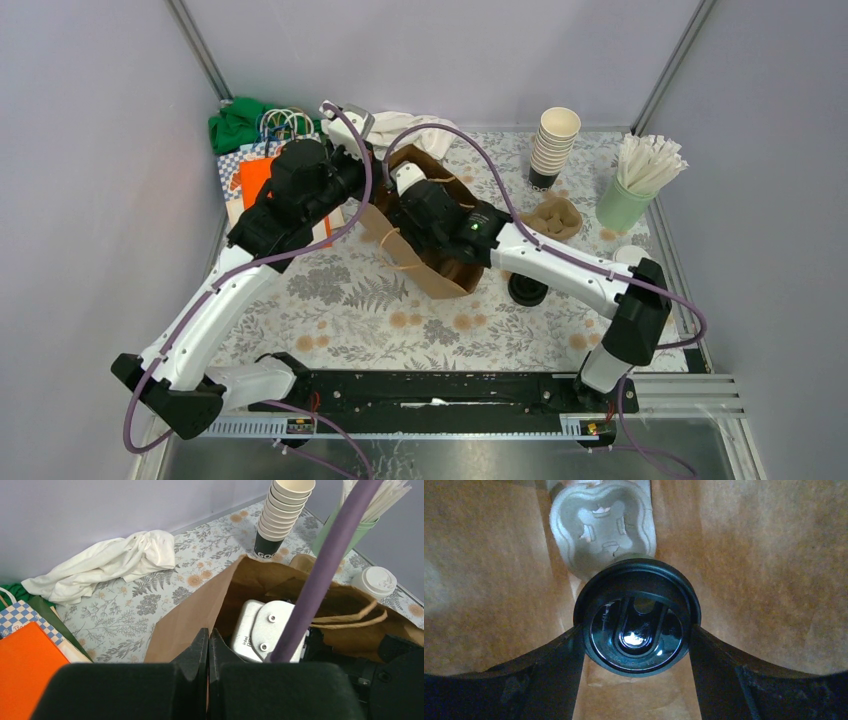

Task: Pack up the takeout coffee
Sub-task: Place the coffee cup on the cup tray.

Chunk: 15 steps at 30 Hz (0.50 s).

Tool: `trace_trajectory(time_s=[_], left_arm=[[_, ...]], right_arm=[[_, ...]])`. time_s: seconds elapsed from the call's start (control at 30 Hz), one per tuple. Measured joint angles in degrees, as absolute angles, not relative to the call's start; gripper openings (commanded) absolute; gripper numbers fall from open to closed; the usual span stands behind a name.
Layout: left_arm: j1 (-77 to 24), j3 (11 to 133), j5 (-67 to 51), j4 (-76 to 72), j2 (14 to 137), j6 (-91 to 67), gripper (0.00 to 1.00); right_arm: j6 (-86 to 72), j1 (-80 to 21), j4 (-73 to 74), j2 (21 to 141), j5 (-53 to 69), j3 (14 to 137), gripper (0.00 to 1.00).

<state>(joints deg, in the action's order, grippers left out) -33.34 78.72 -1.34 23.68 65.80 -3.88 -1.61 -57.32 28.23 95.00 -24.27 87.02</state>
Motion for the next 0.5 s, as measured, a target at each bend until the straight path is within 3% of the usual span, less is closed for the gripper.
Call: trace_trajectory(time_s=[0.5], left_arm=[[-33.67,79.48,1.23,24.38,66.59,-3.95,0.00]], right_arm=[[1.52,-57.36,29.82,90.37,-20.32,81.17,0.17]])
